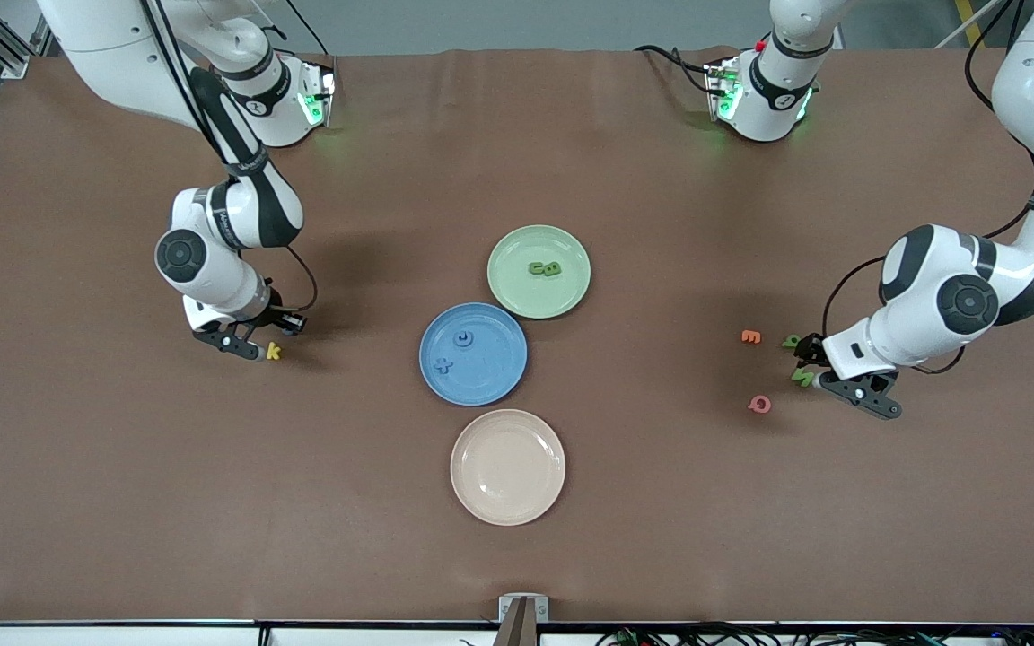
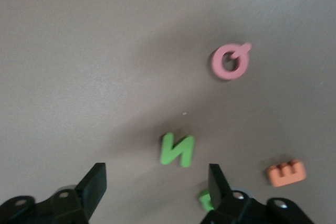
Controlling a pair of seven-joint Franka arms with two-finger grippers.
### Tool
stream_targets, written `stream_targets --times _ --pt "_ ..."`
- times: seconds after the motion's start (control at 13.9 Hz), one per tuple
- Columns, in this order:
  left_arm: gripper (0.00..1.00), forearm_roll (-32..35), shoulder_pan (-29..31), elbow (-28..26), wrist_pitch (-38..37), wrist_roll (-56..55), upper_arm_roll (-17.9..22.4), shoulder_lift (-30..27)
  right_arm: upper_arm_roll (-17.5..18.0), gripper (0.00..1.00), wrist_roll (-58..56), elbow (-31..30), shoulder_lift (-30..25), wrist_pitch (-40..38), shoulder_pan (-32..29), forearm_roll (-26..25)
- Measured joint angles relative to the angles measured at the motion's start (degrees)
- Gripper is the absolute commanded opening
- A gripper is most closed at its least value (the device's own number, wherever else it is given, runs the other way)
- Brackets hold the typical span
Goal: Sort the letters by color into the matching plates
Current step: 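Grasp the blue 9 with the right gripper while the left gripper reaches green N, then place the 9 on the blue plate while the left gripper grasps the N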
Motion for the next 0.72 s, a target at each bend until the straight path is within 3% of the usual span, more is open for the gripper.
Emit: stream_targets --times 0.36,0.72 --pt "0.71 0.8 0.7 -0.1 1.0 2.3 -0.1 2.3 0.6 0.02 20.2 11.1 0.9 -6.2 11.6 0.1" --pt "0.64 5.0 -0.6 -0.2 1.3 -1.5 -0.2 3.3 0.7 0.03 38.1 26.3 11.3 -7.8 20.1 0.2"
